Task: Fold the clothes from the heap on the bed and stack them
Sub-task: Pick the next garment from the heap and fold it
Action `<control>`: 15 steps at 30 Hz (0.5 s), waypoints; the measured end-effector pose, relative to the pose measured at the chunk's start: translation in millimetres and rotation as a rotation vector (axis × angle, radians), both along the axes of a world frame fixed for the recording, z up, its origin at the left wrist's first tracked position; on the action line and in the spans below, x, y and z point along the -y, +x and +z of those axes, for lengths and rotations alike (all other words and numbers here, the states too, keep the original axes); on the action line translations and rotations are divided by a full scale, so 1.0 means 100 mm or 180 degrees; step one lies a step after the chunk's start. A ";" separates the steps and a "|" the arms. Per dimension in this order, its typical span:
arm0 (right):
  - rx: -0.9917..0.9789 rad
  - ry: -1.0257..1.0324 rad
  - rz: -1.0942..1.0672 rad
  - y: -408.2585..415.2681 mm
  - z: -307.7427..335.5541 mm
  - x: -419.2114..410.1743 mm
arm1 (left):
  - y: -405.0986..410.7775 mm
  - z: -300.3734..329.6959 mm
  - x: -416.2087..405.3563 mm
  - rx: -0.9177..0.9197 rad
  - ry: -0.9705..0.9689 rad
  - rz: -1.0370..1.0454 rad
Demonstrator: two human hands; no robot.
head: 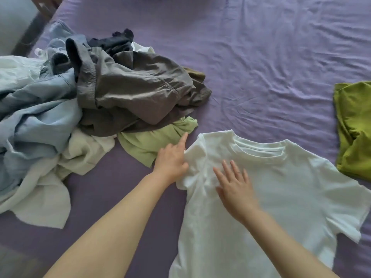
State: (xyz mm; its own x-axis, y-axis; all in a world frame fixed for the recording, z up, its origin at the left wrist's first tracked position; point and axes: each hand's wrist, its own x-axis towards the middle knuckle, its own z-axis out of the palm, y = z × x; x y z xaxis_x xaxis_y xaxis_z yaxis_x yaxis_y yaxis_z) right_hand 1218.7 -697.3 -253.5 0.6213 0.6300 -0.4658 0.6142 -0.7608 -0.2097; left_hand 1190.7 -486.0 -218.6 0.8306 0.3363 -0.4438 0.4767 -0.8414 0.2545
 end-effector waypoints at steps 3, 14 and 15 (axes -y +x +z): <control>-0.0072 0.0131 -0.0198 0.01 0.03 -0.18 | 0.05 0.08 -0.12 0.0123 0.0388 -0.0181; -0.0691 0.0899 -0.0610 -0.01 0.11 -0.38 | -0.07 0.15 -0.17 -0.0477 -0.2977 0.0985; -0.0684 0.0854 -0.0618 -0.02 0.10 -0.38 | -0.13 0.12 -0.16 -0.0557 -0.2791 0.0860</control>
